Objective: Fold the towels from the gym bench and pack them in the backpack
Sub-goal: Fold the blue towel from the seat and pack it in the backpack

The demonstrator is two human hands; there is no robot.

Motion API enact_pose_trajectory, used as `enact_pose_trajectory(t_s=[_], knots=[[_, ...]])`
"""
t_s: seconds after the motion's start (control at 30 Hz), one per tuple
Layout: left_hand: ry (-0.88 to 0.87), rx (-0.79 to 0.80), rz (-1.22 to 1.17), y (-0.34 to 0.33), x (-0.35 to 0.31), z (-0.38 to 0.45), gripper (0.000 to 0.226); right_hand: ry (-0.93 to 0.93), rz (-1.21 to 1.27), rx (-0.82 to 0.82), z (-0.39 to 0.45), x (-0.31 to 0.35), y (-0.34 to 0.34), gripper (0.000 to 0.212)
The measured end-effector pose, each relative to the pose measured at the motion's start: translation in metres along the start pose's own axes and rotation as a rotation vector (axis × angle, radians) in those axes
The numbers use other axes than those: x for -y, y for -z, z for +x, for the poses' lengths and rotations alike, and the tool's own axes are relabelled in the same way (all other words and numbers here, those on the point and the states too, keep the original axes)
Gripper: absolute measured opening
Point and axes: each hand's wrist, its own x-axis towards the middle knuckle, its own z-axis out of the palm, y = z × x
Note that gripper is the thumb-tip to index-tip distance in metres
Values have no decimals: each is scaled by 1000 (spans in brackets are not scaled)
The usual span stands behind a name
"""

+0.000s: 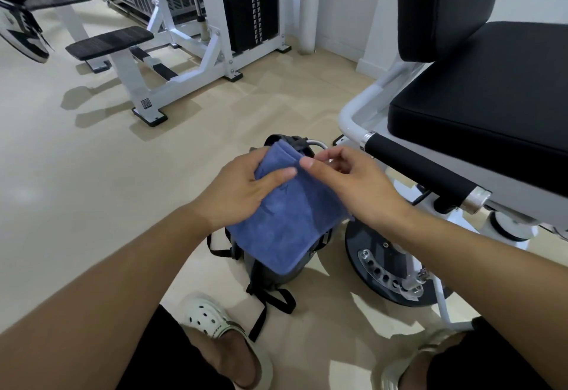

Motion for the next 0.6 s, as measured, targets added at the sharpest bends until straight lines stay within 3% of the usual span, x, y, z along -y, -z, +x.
enact_pose_trajectory(t_s=[0.13, 0.2, 0.3, 0.5, 0.6], knots=[[-46, 91, 89, -8, 4, -5, 28, 77, -90, 155, -7, 4, -6, 52], [-61, 111, 116, -12, 4, -7, 41, 112, -185, 169, -10, 2, -8, 44], [-76, 94, 155, -16, 4, -6, 40, 153, -249, 159, -11, 2, -9, 36], [102, 131, 253, -2, 9, 1, 65, 58, -119, -91, -3, 0, -5, 27], [121, 124, 189, 4, 10, 2, 52, 25, -21, -129, 1, -1, -2, 20]])
